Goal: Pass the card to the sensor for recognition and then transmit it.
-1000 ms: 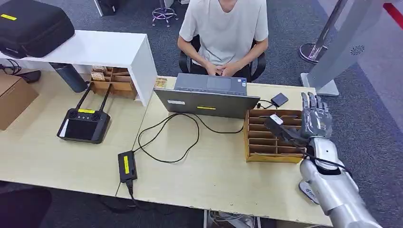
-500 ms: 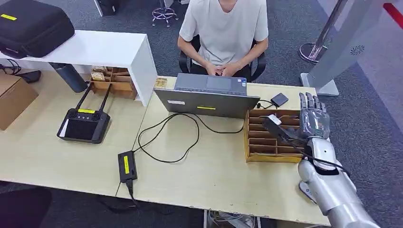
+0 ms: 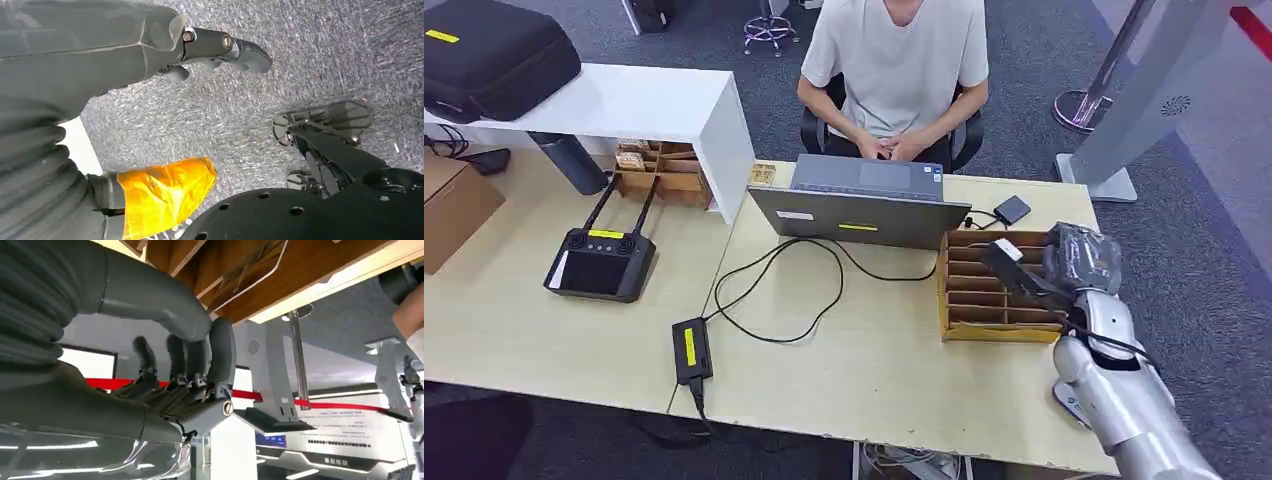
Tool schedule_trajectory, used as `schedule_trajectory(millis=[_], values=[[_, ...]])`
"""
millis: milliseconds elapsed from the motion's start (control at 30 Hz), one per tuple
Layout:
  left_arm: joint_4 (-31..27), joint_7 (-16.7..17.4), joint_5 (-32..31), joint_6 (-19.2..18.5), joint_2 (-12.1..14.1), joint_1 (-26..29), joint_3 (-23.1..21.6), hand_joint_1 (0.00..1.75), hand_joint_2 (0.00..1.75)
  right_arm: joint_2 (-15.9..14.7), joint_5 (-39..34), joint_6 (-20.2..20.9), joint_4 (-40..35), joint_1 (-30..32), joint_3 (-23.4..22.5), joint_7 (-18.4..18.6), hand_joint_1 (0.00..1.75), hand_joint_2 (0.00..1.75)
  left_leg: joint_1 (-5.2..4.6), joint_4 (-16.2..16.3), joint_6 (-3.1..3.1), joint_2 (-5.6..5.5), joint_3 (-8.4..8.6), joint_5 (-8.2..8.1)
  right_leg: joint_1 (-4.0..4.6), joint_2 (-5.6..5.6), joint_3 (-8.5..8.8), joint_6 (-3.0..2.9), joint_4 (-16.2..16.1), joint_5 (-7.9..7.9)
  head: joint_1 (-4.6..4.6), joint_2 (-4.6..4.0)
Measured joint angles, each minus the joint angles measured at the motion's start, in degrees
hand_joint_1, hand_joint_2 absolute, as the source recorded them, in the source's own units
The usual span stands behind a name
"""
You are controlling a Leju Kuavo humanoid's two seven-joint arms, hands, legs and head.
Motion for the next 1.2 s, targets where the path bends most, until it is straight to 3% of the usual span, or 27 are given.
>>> schedule_trajectory(millis=[333, 367, 1200], values=[[0.0, 0.0, 0.0, -0.1, 0.0, 0.0, 0.3, 0.00, 1.75, 0.0, -0.5, 0.0, -0.5, 0.3, -0.9, -0.1, 1.75, 1.75, 0.00, 0.0, 0.00, 0.00, 0.00, 0.00, 0.00, 0.00, 0.00, 0.00, 0.0, 0.00, 0.00, 0.00], [0.0, 0.0, 0.0, -0.1, 0.0, 0.0, 0.3, 0.00, 1.75, 0.0, -0.5, 0.0, -0.6, 0.3, -0.9, -0.1, 0.00, 1.75, 0.00, 0.0, 0.00, 0.00, 0.00, 0.00, 0.00, 0.00, 0.00, 0.00, 0.0, 0.00, 0.00, 0.00], [0.0, 0.0, -0.5, -0.2, 0.0, 0.0, 0.3, 0.00, 1.75, 0.1, 1.1, 0.3, -1.6, 0.2, -0.7, -0.2, 0.00, 1.75, 0.00, 0.0, 0.00, 0.00, -0.02, 0.00, 0.00, 0.00, 0.00, 0.00, 0.0, 0.00, 0.00, 0.00]])
